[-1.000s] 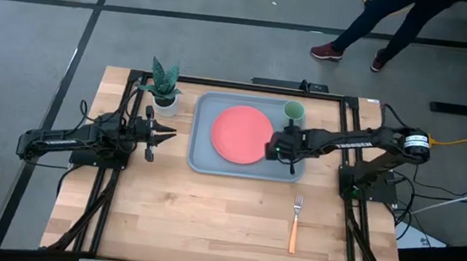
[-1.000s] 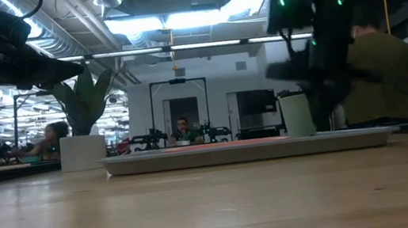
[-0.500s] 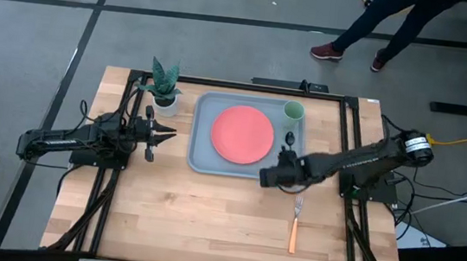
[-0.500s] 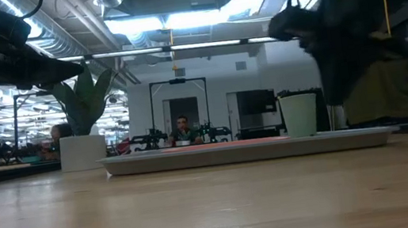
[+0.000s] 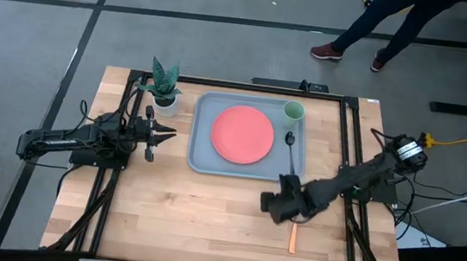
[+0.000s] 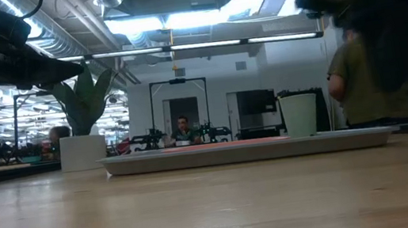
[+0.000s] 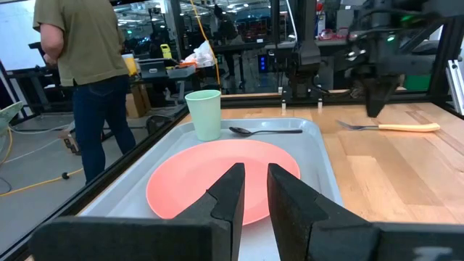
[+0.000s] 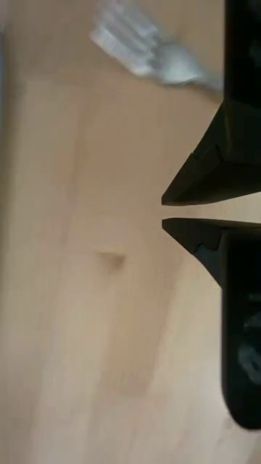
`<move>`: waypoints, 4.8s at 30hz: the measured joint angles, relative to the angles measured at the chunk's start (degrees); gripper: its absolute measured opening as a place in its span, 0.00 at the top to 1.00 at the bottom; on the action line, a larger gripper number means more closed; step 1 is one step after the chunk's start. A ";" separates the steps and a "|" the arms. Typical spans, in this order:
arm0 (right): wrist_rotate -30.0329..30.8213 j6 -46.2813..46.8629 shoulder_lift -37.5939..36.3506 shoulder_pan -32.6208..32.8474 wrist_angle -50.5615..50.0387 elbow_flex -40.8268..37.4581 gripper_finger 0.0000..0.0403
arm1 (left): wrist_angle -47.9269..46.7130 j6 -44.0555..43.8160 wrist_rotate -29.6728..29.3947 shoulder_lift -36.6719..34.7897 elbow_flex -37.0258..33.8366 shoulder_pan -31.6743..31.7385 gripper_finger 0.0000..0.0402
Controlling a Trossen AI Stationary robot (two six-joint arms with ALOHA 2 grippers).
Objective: Pick and place plate/cup/fork/spoon on tray
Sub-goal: Put the orange spoon on the blue tray to right of the pink plate
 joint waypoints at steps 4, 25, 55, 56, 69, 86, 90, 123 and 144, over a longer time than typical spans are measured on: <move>1.51 12.66 1.12 6.70 -8.20 2.97 0.89 | 0.00 0.00 0.00 -0.01 -0.01 0.01 0.86; -3.33 27.87 9.69 15.41 -11.90 5.33 0.89 | 0.00 0.02 0.00 -0.01 -0.01 0.01 0.86; -3.04 27.47 13.49 13.43 -9.96 5.26 0.89 | 0.00 0.01 0.00 0.01 0.00 -0.01 0.86; -3.04 27.47 13.48 13.42 -9.96 5.26 0.89 | 0.00 0.00 0.00 -0.01 0.01 -0.01 0.86; -4.76 27.47 13.54 12.21 -12.42 5.25 0.87 | 0.00 0.02 0.00 -0.01 0.01 -0.01 0.86; -5.55 27.52 14.47 12.12 -12.33 5.24 0.70 | 0.00 0.02 0.00 0.00 0.00 -0.01 0.86; -6.90 27.53 15.79 11.93 -11.77 5.24 0.72 | 0.00 0.00 0.00 -0.01 -0.01 0.00 0.86; 12.80 22.84 16.57 0.96 -36.23 18.60 0.90 | 0.01 0.01 0.00 0.01 0.01 0.01 0.86; 12.22 -22.95 10.83 -25.64 -26.69 18.53 0.89 | 0.01 0.01 0.00 0.00 0.01 0.00 0.86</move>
